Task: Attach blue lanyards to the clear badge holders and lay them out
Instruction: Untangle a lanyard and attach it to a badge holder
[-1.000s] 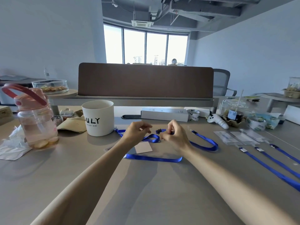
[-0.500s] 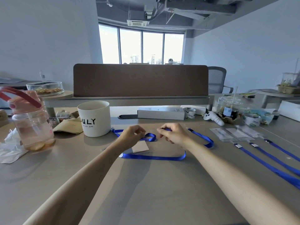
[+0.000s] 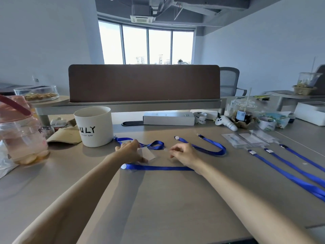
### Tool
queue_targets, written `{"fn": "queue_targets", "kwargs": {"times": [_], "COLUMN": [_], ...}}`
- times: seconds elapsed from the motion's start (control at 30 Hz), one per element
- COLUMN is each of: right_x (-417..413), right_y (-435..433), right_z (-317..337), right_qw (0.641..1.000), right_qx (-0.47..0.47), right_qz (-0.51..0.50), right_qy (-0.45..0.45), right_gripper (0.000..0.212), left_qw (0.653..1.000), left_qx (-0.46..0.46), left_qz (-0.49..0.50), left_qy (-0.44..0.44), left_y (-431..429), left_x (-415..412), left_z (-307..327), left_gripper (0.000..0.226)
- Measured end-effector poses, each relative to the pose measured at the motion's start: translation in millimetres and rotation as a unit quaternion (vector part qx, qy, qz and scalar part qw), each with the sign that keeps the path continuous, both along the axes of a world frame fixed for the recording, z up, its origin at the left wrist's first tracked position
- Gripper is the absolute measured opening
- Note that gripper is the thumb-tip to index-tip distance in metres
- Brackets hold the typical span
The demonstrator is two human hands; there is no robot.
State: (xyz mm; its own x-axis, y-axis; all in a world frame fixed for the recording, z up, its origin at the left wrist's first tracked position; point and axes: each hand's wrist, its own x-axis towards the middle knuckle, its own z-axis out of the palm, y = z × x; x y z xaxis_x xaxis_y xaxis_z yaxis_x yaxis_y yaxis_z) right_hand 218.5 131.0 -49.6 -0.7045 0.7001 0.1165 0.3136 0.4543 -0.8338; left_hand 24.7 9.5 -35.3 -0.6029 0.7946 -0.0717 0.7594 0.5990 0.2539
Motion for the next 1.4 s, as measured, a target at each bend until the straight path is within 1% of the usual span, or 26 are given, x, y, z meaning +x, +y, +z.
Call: {"fn": "queue_targets", "kwargs": {"times": [0.1,0.17,0.2,0.3,0.43,0.5,0.57,0.6,0.7,0.77,0.9,0.97,1.1,1.2,1.3,1.4], "right_x": [2.0,1.1,-0.1,-5.6,-14.8,-22.9,-32.5,-37.8,-52.6,-56.8,-56.4,-55.9,-55.4,-53.4,-52.3,-51.2], "right_y": [-9.2,-20.7,-25.0,-21.1,1.8,6.1,1.9,-2.6,-23.9,-35.9,-44.7,-43.6,-41.7,-44.4,-48.0,-50.7], "right_z": [-12.2,-21.8,-25.3,-28.0,-25.5,-24.7,-21.8,-19.9,-14.1,-13.0,-12.2,-14.4,-19.8,-18.7,-15.5,-14.4], "right_qw": [0.995,0.987,0.982,0.973,0.954,0.946,0.947,0.952,0.973,0.976,0.977,0.976,0.974,0.973,0.973,0.973], "right_qx": [0.09,0.156,0.183,0.221,0.288,0.311,0.303,0.284,0.186,0.151,0.158,0.173,0.19,0.192,0.176,0.167], "right_qz": [0.026,0.029,0.03,0.036,-0.029,-0.076,-0.104,-0.096,-0.02,0.004,0.039,0.053,0.088,0.09,0.093,0.107], "right_qy": [-0.017,-0.035,-0.044,-0.061,-0.08,-0.049,0.021,0.059,0.133,0.156,0.135,0.121,0.083,0.09,0.114,0.117], "right_gripper": [0.017,0.022,0.025,0.03,0.023,0.021,0.017,0.014,0.008,0.006,0.011,0.013,0.006,0.008,0.013,0.017], "left_qw": [0.999,0.995,0.992,0.982,0.968,0.966,0.967,0.968,0.97,0.966,0.957,0.949,0.945,0.945,0.945,0.944], "left_qx": [0.035,0.089,0.12,0.189,0.248,0.255,0.247,0.24,0.227,0.242,0.279,0.305,0.317,0.316,0.318,0.322], "left_qz": [0.016,0.014,0.012,0.014,0.04,0.041,0.026,0.014,-0.029,-0.047,-0.055,-0.062,-0.064,-0.06,-0.057,-0.06], "left_qy": [0.017,0.036,0.032,0.001,-0.022,-0.032,-0.053,-0.071,-0.08,-0.075,-0.056,-0.053,-0.052,-0.053,-0.046,-0.047], "left_y": [4.0,4.9,3.4,-6.9,-32.0,-45.2,-56.2,-61.2,-75.5,-82.8,-85.5,-85.1,-85.1,-84.1,-84.2,-84.5], "left_x": [-0.5,-3.8,-4.8,-4.2,-3.6,-1.7,-0.3,-0.1,-3.1,-7.2,-18.2,-19.8,-20.0,-22.8,-23.6,-21.1], "left_z": [6.2,6.0,5.7,6.8,11.4,11.7,8.2,3.7,-16.0,-23.8,-21.9,-20.1,-22.2,-25.5,-26.1,-24.3], "left_gripper": [0.063,0.048,0.042,0.044,0.033,0.032,0.032,0.031,0.025,0.019,0.024,0.017,0.017,0.019,0.025,0.023]}}
